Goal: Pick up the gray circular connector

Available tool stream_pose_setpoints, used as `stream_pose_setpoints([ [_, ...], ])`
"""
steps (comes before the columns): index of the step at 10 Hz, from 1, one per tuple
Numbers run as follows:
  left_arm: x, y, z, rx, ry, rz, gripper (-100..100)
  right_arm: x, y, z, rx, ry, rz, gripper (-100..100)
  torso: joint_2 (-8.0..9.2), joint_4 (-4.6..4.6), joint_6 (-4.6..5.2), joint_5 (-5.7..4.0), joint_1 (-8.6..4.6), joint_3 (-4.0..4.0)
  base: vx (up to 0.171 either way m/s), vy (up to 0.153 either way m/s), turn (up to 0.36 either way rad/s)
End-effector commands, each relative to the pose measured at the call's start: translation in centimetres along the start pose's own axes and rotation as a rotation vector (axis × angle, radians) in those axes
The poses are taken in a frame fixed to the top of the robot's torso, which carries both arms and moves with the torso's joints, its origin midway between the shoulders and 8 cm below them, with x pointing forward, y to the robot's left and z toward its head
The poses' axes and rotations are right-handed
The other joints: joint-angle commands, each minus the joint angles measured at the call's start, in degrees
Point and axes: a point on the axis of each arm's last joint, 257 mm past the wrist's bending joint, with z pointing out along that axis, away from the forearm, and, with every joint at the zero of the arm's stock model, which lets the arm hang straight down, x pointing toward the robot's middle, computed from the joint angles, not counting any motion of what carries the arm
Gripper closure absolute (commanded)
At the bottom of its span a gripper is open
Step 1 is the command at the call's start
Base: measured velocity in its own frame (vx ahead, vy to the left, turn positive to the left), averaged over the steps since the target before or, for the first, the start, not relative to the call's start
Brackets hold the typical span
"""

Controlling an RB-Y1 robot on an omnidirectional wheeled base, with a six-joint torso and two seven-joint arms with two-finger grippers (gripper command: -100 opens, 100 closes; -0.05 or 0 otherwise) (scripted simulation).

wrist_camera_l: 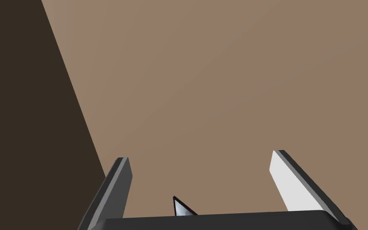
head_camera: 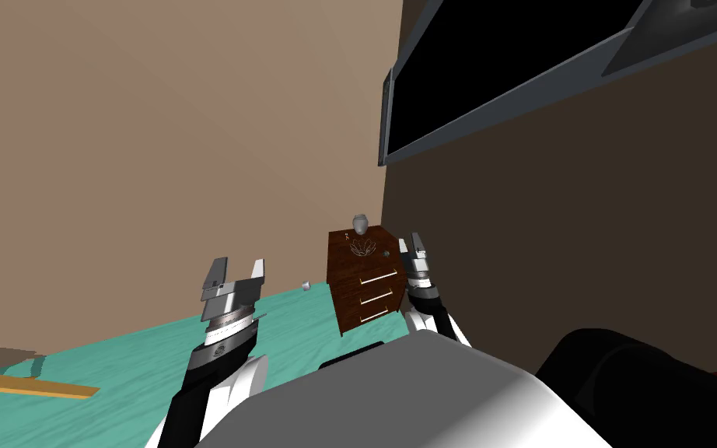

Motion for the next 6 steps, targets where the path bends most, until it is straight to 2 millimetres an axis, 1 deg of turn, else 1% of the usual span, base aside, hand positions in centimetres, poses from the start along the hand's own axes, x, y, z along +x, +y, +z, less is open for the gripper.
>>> stream_pose_setpoints([
  [1,0.0,0.0,0.0,0.000,0.000,0.000,0,0.4,-0.1,-0.1,-0.003,0.039,-0.017,-100,0.00,0.00,0.00,0.00,0.00,0.00,-0.010,-0.013,-0.033],
  [4,0.0,0.0,0.0,0.000,0.000,0.000,0,1.2,-0.4,-0.5,-0.009,0.127,-0.063,-100,0.11,0.02,0.01,-0.03,-0.15,0.06,-0.032,-0.031,-0.064],
  [6,0.0,0.0,0.0,0.000,0.000,0.000,0,1.7,-0.9,-1.0,-0.012,0.189,-0.102,-100,0.17,0.04,0.01,-0.04,-0.20,0.09,-0.047,-0.054,-0.079],
])
